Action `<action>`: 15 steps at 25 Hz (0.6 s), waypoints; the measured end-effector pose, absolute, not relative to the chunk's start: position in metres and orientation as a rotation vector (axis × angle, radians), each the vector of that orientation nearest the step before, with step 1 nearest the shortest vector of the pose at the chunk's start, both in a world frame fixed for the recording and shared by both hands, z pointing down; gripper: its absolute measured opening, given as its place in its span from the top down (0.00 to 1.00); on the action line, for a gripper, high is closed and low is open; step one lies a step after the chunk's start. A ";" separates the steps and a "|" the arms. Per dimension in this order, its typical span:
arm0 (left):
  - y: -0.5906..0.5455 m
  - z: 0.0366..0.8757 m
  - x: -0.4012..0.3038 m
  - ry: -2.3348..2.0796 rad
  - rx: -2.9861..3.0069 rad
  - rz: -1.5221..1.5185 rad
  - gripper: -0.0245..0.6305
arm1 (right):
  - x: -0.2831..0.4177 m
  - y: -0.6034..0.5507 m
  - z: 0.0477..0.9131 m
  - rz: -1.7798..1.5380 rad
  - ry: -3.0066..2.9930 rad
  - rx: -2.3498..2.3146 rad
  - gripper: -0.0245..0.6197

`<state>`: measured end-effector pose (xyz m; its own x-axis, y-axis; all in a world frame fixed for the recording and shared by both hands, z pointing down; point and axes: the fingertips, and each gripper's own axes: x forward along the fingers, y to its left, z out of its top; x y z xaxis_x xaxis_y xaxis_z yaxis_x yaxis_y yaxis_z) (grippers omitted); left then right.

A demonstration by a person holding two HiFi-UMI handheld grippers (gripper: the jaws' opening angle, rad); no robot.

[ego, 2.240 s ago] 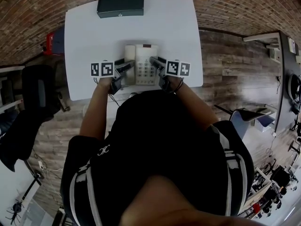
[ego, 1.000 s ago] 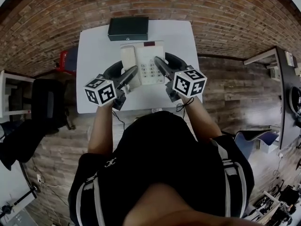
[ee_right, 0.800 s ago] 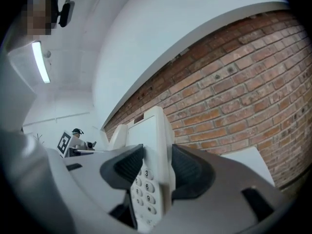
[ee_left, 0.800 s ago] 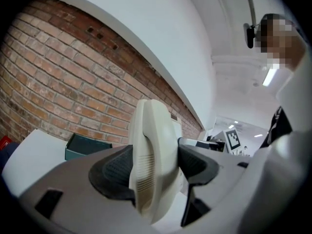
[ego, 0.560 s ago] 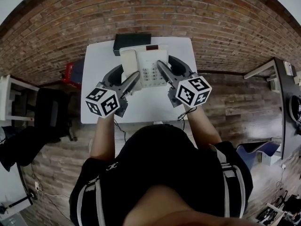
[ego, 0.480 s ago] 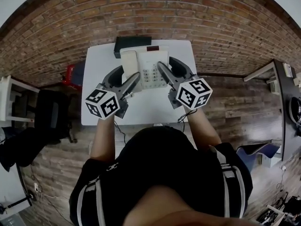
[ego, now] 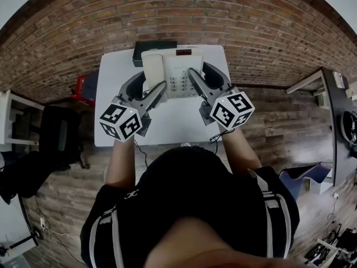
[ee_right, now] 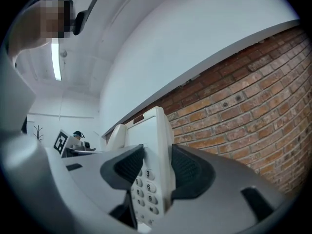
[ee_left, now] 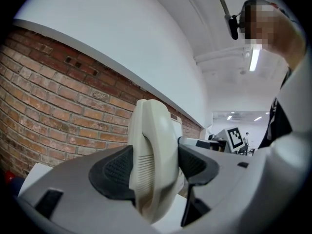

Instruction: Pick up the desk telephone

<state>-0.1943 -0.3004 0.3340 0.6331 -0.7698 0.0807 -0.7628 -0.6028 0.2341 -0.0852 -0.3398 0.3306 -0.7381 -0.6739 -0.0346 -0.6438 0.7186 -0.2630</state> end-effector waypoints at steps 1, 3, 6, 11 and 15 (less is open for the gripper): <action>-0.300 0.335 -0.193 -1.245 2.607 -0.036 0.52 | -0.084 -0.339 0.332 -0.364 2.792 -1.080 0.70; -0.299 0.338 -0.192 -1.239 2.602 -0.029 0.52 | -0.083 -0.338 0.335 -0.376 2.793 -1.089 0.70; -0.296 0.342 -0.192 -1.231 2.593 -0.026 0.52 | -0.083 -0.335 0.338 -0.385 2.796 -1.097 0.70; -0.291 0.345 -0.194 -1.229 2.587 -0.016 0.52 | -0.085 -0.330 0.341 -0.394 2.795 -1.100 0.70; -0.290 0.348 -0.195 -1.228 2.577 -0.005 0.52 | -0.086 -0.329 0.344 -0.407 2.799 -1.101 0.70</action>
<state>-0.1951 -0.2897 0.3476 0.6372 -0.7614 0.1190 -0.7605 -0.5962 0.2571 -0.0863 -0.3285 0.3440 -0.7317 -0.6816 -0.0011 -0.6531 0.7015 -0.2854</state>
